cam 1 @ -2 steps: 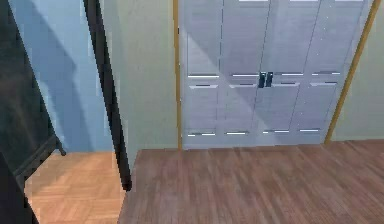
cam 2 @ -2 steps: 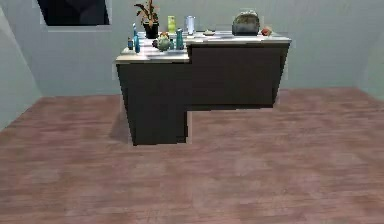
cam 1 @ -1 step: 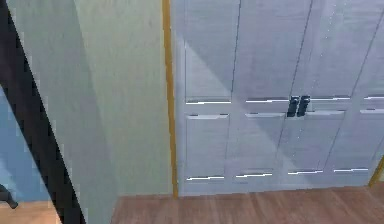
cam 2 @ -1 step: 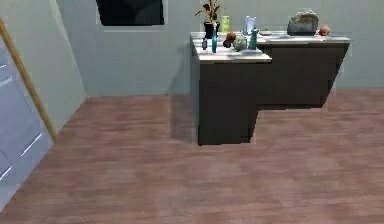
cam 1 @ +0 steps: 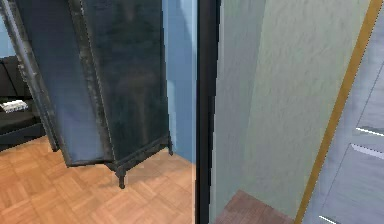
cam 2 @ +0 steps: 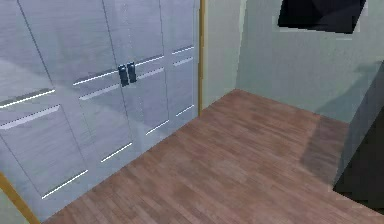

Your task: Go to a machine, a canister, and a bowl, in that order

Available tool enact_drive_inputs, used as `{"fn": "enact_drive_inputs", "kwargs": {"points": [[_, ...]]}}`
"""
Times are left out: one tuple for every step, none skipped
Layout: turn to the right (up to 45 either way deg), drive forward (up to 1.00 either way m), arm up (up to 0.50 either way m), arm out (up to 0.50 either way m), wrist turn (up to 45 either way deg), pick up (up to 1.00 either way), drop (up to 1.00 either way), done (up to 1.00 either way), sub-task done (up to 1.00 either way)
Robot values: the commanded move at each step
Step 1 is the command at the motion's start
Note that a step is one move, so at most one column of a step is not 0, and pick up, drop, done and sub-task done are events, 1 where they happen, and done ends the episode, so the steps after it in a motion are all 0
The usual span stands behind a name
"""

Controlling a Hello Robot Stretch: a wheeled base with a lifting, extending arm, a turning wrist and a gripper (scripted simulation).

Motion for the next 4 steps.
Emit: {"fn": "enact_drive_inputs", "kwargs": {"points": [[-3.0, 0.0, 0.0, 0.0, 0.0, 0.0, 0.0, 0.0, 0.0], [0.0, 0.45, 0.0, 0.0, 0.0, 0.0, 0.0, 0.0, 0.0], [45.0, 0.0, 0.0, 0.0, 0.0, 0.0, 0.0, 0.0, 0.0], [42.0, 0.0, 0.0, 0.0, 0.0, 0.0, 0.0, 0.0, 0.0]]}}
